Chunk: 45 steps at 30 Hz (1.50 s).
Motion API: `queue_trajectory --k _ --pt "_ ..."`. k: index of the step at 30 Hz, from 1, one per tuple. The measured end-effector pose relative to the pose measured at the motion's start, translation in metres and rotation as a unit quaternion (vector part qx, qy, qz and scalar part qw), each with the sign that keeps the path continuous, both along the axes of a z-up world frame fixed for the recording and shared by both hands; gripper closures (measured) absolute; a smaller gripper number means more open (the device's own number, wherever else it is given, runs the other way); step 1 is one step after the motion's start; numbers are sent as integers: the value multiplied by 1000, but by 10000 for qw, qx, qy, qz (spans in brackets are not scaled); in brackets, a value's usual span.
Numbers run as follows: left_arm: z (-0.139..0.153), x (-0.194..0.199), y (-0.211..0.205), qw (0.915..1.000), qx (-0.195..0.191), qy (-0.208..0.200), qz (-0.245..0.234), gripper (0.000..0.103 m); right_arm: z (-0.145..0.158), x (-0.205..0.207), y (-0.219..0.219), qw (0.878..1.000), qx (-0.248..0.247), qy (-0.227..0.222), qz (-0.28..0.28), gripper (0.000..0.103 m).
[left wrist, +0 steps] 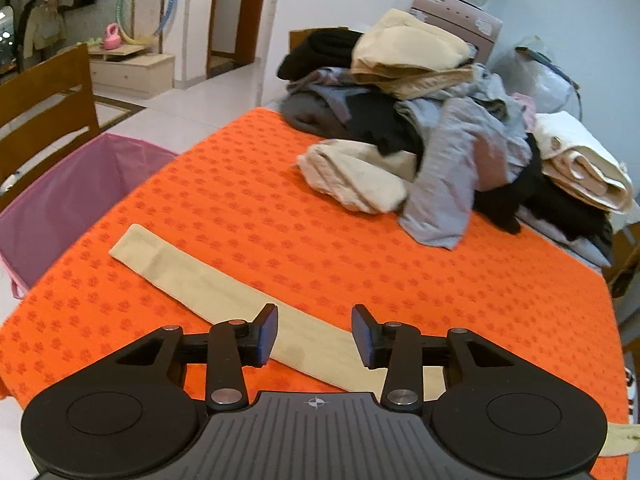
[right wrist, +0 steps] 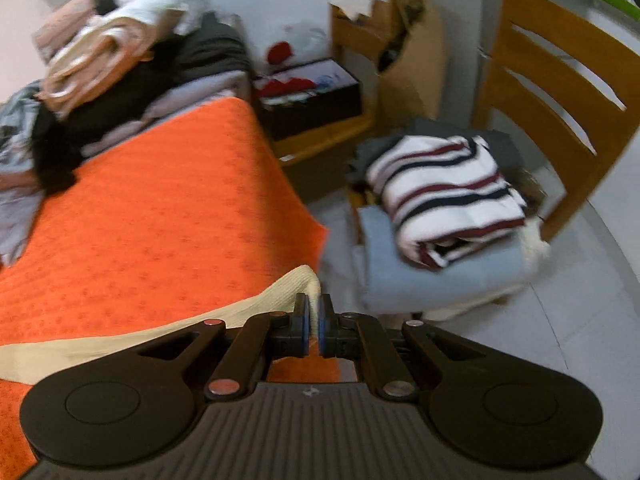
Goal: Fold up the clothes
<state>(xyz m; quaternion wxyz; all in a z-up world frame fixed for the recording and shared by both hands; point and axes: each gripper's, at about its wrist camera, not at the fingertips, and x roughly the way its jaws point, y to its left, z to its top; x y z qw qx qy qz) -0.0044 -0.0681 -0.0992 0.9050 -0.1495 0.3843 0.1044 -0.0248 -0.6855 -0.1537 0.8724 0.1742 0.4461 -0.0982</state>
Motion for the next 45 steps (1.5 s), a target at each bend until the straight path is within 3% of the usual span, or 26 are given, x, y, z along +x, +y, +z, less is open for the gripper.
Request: queue_trajectory --k 4,6,8,13,20,24,29,34,36,43,45 --pt "-2 -3 -4 10000 -5 37 -45 58 -13 2 -10 9998 -31 175 -95 95" --pt "-3 -5 -2 10000 28 42 6 58 -15 2 -10 9996 -82 232 -140 88" --pt "-3 -8 8 9999 52 49 142 57 -13 2 -5 9994 -231 220 -135 62" --pt "-4 -13 37 9989 167 92 434 57 6 8 24 9984 -524 108 156 59" --pt "-15 -7 87 9980 413 166 446 57 22 13 86 9985 -360 -64 397 52" --pt "-20 3 118 9985 465 195 193 58 29 14 127 9985 -236 -97 489 52" --pt "-31 22 143 9967 547 323 -501 64 36 15 178 9981 -86 -130 597 52" --pt "-43 36 156 9881 523 329 -1406 77 42 6 234 9985 -42 -28 550 52" --pt "-49 40 159 9827 507 347 -1745 77 43 1 252 9987 -34 -5 506 52" --pt "-60 49 172 9750 442 284 -2159 77 50 -25 302 9996 -74 41 267 52" --pt "-60 47 175 9720 400 185 -2309 95 51 -32 311 9997 -88 66 223 52"
